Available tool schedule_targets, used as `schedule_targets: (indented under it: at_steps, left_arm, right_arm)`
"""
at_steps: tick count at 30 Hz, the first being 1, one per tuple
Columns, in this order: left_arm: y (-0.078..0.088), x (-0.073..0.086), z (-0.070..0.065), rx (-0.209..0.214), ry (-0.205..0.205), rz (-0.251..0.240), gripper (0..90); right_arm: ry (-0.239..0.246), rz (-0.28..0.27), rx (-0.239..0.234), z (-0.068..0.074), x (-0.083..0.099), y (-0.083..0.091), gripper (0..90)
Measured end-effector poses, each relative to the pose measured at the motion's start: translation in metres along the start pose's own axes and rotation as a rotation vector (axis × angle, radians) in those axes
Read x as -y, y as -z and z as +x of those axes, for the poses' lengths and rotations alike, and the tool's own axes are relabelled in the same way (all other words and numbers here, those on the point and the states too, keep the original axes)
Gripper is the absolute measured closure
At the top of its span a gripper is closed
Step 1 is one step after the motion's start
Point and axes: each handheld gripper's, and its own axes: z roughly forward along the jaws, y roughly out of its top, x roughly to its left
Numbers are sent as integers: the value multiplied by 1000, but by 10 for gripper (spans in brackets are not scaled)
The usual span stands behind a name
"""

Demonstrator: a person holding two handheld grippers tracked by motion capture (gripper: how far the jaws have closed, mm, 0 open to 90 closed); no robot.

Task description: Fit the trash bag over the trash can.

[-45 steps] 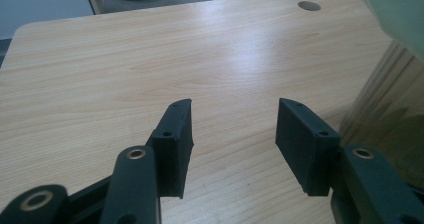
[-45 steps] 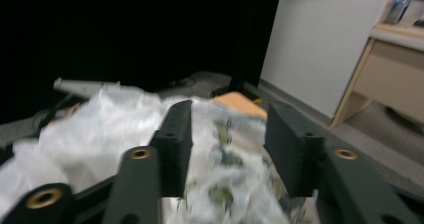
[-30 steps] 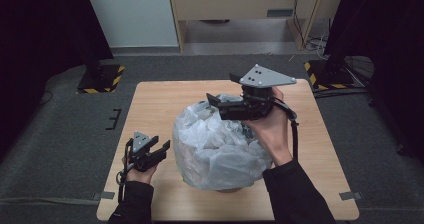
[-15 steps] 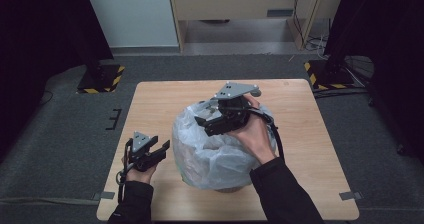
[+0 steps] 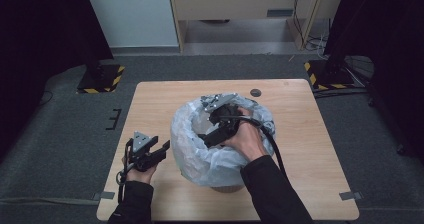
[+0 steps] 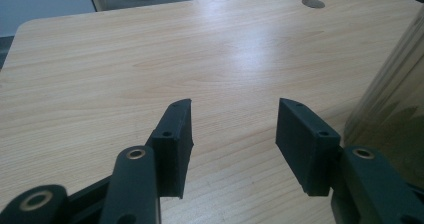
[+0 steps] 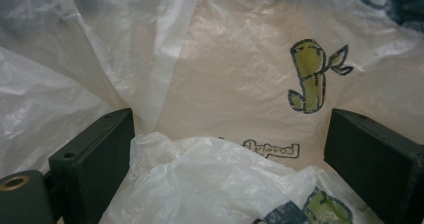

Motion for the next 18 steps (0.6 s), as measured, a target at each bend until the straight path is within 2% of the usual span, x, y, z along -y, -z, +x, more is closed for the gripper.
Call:
schedule_targets:
  at_steps: [14, 18]
  left_arm:
    - [0, 0, 1, -4, -1, 3, 484]
    - [0, 1, 1, -5, 1, 4, 484]
  right_arm:
    - [-24, 204, -2, 2, 11, -17, 65]
    - [-72, 251, -29, 4, 14, -21, 68]
